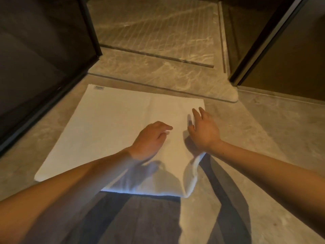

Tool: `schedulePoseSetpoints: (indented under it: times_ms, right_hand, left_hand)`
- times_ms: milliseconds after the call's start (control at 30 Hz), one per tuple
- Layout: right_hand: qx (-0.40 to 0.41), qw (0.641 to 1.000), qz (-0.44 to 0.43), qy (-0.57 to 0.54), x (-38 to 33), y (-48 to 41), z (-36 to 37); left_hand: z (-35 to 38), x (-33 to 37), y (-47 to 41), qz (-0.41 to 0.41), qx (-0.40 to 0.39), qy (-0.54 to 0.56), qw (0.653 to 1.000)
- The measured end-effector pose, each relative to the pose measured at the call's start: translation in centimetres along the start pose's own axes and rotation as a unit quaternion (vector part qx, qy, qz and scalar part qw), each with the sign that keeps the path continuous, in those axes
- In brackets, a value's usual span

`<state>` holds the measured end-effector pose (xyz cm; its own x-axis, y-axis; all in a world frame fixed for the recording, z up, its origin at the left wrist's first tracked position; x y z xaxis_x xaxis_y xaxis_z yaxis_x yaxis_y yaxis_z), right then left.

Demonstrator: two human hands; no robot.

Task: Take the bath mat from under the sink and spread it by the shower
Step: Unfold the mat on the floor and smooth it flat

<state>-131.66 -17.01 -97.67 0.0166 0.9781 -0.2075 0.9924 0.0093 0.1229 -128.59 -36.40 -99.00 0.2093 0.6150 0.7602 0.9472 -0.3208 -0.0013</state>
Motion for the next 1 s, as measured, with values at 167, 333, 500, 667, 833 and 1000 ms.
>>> schedulePoseSetpoints:
  times_ms: [167,333,500,667,833,1000]
  right_hand:
    - [-0.044,0.997,-0.052,-0.022,-6.3,0.3,4.7]
    - [-0.011,0.999,-0.050,-0.007,-6.0,1.3,8.3]
    - [0.015,0.999,-0.044,-0.014,-3.4,2.5,8.6]
    - [0.003,0.996,-0.087,-0.002,-2.8,1.8,8.6]
    - [-0.061,0.959,-0.261,0.094,-2.4,-1.3,6.7]
    - [-0.041,0.973,-0.210,0.082,-5.5,-0.5,4.9]
  left_hand:
    - [-0.1,-6.7,-0.2,0.036,-0.107,-0.356,0.928]
    - [0.5,-8.2,0.5,0.078,-0.062,-0.340,0.935]
    - [0.5,-8.5,0.9,0.098,-0.037,-0.318,0.942]
    - [1.1,-7.6,2.1,0.059,-0.016,-0.321,0.945]
    - [3.4,-5.5,4.8,-0.119,-0.059,-0.276,0.952]
    - [0.1,-5.2,4.8,-0.038,-0.077,-0.351,0.933]
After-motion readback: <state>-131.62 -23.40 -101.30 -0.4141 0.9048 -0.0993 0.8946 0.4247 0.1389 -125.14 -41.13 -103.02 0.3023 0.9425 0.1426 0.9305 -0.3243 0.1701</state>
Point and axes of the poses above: each hand's wrist, its own y-axis away from the middle knuckle, its own z-axis out of the palm, x = y × z, the point moved 3 cm from there along -y, towards the middle knuckle, and after that the axes turned 3 degrees about z, right-handed, at the moved point
